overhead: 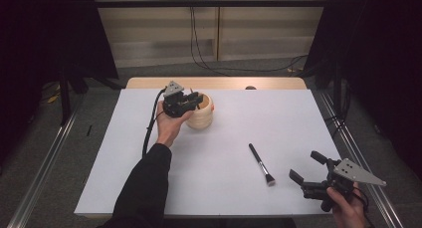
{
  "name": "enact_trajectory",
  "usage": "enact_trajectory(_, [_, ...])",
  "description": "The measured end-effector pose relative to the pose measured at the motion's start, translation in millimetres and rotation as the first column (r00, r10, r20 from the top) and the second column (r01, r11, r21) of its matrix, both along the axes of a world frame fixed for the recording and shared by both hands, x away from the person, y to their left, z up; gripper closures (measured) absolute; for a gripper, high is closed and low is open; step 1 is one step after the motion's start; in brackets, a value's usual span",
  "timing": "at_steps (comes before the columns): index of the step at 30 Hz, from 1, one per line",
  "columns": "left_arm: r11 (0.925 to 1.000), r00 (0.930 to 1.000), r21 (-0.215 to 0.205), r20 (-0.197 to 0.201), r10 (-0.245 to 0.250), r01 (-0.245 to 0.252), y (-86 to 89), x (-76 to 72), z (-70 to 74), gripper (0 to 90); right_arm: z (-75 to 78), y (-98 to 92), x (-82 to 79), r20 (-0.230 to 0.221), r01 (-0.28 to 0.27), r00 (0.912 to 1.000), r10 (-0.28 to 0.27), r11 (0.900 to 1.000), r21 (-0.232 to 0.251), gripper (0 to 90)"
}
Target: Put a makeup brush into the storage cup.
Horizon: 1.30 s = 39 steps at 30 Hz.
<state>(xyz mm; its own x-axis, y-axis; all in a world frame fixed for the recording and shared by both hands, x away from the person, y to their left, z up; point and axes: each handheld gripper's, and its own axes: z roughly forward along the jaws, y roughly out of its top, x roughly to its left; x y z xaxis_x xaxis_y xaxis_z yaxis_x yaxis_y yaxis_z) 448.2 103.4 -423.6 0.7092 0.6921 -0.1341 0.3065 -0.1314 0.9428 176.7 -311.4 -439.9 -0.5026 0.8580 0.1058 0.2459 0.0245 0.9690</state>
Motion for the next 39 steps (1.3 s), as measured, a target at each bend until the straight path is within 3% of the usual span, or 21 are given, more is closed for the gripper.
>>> enact_trajectory(4, [0.9998, 1.0, -0.018, -0.002, 0.006, -0.006, 2.0, -2.4, 2.5, 61.1, 0.1, 0.5, 0.0, 0.001, -0.001, 1.0, 0.001, 1.0, 0.004, 0.0])
enact_trajectory(5, [0.9989, 0.9999, -0.047, -0.011, -0.001, 0.0, 1.7, -2.8, 2.5, 57.7, 0.3, 0.2, -0.1, 0.001, -0.001, 1.0, 0.001, 1.0, 0.004, 0.0])
enact_trajectory(6, [0.9999, 1.0, -0.01, -0.004, 0.009, -0.009, 3.7, -3.7, 3.9, 54.3, 0.3, 0.2, -0.1, 0.002, 0.0, 1.0, 0.0, 1.0, 0.006, 0.0])
enact_trajectory(8, [0.9993, 1.0, -0.039, -0.01, -0.001, 0.0, 5.0, -5.1, 3.6, 49.5, 0.1, 0.0, 0.4, 0.002, -0.002, 1.0, 0.002, 1.0, 0.0, 0.0])
enact_trajectory(9, [0.9999, 0.9999, -0.008, -0.013, 0.01, -0.01, 6.3, -6.6, 4.2, 46.5, 0.1, 0.4, 0.5, 0.002, -0.005, 1.0, 0.005, 1.0, 0.002, 0.0])
enact_trajectory(15, [1.0, 0.9998, -0.004, -0.019, 0.001, -0.001, 11.8, -12.1, 5.0, 31.7, 0.5, 0.5, -0.1, -0.001, -0.006, 1.0, 0.006, 1.0, -0.001, 0.0])
enact_trajectory(17, [0.9995, 0.9994, -0.03, -0.033, -0.01, 0.009, 13.5, -13.5, 5.2, 24.8, 0.6, 1.0, 0.0, -0.001, -0.006, 1.0, 0.006, 1.0, 0.005, 0.0])
enact_trajectory(19, [0.9998, 0.9994, -0.017, -0.033, 0.008, -0.009, 14.4, -15.9, 6.5, 14.0, 0.7, 1.1, 0.0, 0.0, -0.006, 1.0, 0.006, 1.0, 0.002, 0.0])
enact_trajectory(25, [0.9995, 0.9991, -0.024, -0.038, 0.017, -0.018, 19.6, -25.7, 7.9, 5.0, 0.5, 1.2, 0.6, 0.002, -0.004, 1.0, 0.004, 1.0, -0.002, 0.0])
enact_trajectory(35, [0.9997, 0.998, -0.025, -0.063, 0.001, -0.003, 33.7, -40.2, 10.1, 2.2, -0.1, 1.1, 0.8, -0.002, -0.006, 1.0, 0.006, 1.0, -0.005, 0.0])
enact_trajectory(39, [0.999, 0.9984, -0.046, -0.057, -0.005, 0.003, 40.0, -46.4, 9.6, 2.2, 0.1, 1.5, 0.5, -0.004, -0.007, 1.0, 0.007, 1.0, -0.007, 0.0])
